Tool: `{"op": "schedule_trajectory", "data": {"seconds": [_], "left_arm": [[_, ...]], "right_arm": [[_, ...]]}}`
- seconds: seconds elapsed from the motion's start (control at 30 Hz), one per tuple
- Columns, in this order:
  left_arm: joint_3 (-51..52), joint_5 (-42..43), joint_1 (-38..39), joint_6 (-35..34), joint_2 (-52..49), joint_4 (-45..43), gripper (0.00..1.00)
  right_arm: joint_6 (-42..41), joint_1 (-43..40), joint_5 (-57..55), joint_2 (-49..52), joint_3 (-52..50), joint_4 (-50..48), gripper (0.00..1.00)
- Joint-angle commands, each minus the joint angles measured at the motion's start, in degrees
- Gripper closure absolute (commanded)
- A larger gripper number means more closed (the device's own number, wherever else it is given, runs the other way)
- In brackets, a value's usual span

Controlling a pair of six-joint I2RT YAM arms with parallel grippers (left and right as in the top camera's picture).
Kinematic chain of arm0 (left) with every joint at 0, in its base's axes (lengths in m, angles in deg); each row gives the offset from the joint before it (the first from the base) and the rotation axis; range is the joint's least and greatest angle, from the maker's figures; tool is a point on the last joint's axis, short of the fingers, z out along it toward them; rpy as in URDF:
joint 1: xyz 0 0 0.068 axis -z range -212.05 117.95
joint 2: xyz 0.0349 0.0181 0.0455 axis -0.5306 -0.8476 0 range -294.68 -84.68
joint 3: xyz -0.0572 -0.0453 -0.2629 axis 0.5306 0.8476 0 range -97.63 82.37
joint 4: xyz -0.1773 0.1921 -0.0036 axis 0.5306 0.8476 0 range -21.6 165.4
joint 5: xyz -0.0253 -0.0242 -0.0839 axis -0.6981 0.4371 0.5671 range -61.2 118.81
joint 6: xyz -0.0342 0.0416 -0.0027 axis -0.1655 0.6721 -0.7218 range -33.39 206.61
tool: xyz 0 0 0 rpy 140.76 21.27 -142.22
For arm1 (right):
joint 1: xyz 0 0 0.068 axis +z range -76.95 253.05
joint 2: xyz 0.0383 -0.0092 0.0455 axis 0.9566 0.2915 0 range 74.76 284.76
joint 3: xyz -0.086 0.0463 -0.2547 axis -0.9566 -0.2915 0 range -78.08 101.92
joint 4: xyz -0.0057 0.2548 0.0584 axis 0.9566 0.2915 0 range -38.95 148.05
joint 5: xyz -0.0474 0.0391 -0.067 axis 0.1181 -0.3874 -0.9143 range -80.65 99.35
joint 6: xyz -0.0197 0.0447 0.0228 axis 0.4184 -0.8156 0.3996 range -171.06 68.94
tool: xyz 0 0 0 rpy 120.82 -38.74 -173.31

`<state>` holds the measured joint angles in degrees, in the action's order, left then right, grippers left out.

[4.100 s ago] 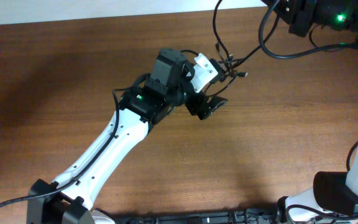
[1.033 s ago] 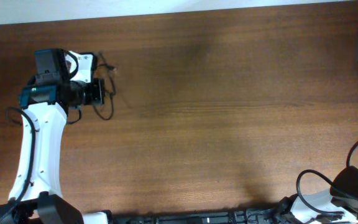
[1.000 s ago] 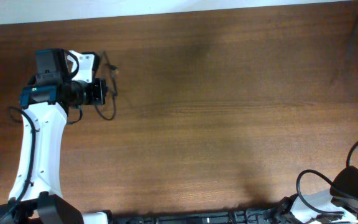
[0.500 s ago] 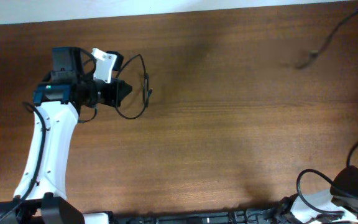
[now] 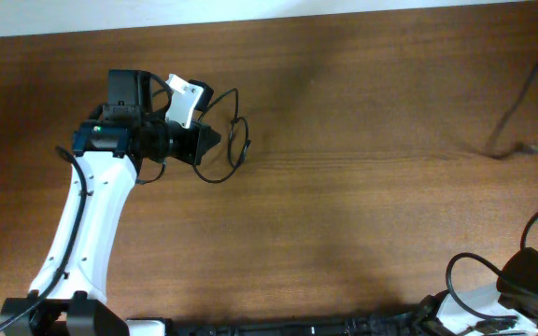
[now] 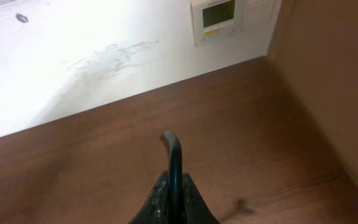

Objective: Untangle cables

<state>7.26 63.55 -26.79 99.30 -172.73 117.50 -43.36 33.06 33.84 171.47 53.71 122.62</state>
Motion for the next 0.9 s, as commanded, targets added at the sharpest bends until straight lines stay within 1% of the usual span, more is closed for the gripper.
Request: {"op": "schedule_trajectory", "data": {"seconds": [0.0,0.27,0.43,0.53,0.87], "left_arm": [[-0.3,0.9,0.1,1.1,1.5,0.1,1.0],[-0.3,0.9,0.1,1.2,1.5,0.9,1.0],[-0.3,0.9,0.1,1.2,1.5,1.0,1.0],[-0.3,0.9,0.1,1.2,1.5,0.9,1.0],[-0.3,0.9,2.8,1.9,1.5,1.0,1.0]], "right_arm": [[0.2,-0.3,-1.2,0.2,0.9,-0.2,0.96],[0.2,-0.3,-1.5,0.2,0.9,-0.4,0.96],[0.1,-0.3,-5.2,0.5,0.9,-1.1,0.96],[0.1,-0.3,-7.1,1.8,0.7,-3.1,0.96],[0.1,-0.3,-7.2,15.7,0.7,-7.7,0.96]]}}
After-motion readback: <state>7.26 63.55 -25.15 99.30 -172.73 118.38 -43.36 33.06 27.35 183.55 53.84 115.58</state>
